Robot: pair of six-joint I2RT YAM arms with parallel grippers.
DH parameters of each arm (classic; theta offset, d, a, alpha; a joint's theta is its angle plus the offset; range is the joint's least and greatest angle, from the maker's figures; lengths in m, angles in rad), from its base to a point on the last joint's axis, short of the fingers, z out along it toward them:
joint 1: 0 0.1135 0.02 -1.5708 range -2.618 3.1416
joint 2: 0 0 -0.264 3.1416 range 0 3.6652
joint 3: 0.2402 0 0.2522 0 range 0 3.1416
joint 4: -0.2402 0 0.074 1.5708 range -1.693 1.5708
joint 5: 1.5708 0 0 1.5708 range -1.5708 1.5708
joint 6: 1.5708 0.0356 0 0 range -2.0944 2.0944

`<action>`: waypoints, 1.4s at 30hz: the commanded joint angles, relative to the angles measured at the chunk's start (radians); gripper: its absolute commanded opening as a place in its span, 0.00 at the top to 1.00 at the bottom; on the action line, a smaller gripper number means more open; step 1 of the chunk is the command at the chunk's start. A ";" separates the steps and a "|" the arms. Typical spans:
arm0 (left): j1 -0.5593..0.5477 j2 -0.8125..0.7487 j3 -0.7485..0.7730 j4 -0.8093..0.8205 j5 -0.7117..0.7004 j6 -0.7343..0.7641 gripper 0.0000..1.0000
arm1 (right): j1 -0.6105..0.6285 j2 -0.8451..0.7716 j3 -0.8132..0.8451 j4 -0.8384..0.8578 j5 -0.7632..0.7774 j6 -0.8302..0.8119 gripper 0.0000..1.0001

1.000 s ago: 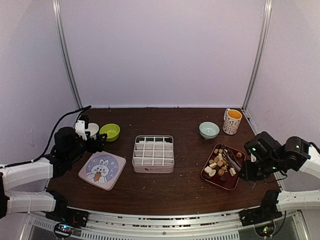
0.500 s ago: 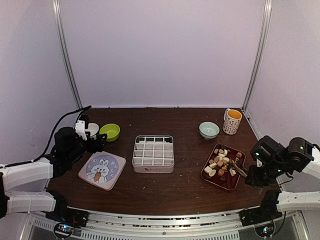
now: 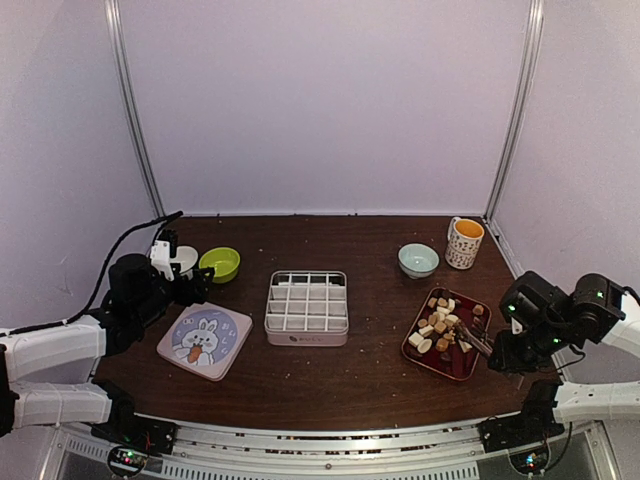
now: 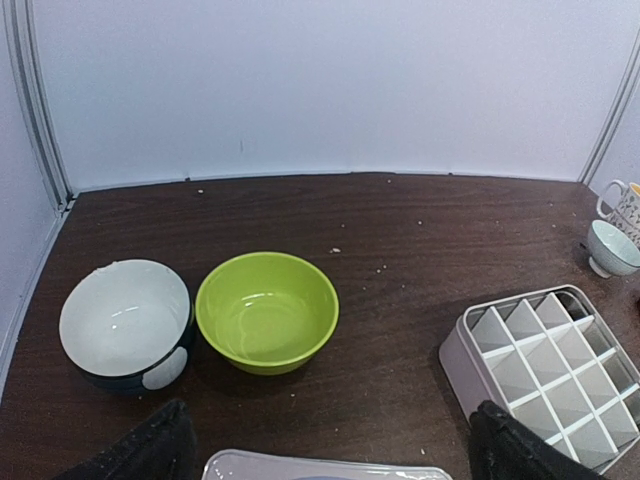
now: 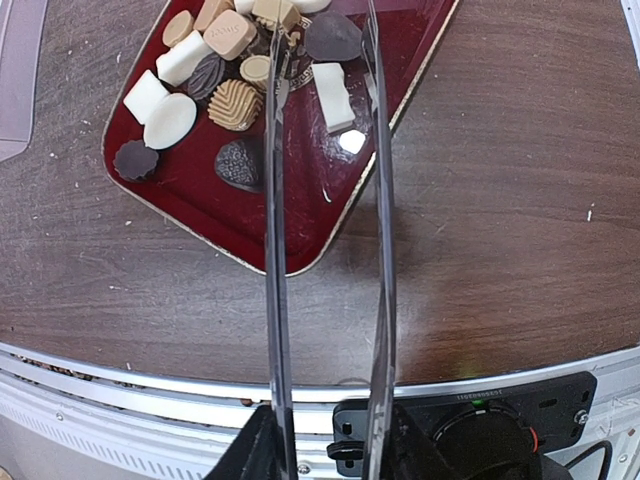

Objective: Pack the chocolate
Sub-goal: Pick up the fake chocolate from the plate.

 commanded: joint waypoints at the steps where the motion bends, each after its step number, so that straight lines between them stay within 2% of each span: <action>1: 0.005 0.007 0.029 0.014 -0.011 0.014 0.03 | 0.001 0.005 0.014 0.016 0.012 0.009 0.67; 11: 0.004 0.013 0.032 0.013 -0.011 0.017 0.02 | 0.001 0.011 -0.015 0.037 0.018 0.010 0.67; 20: 0.005 0.019 0.034 0.014 -0.009 0.017 0.03 | 0.001 0.037 0.034 -0.032 0.072 0.001 0.66; 42: 0.005 0.026 0.037 0.013 -0.006 0.019 0.03 | -0.001 0.067 -0.043 0.075 0.044 0.002 0.67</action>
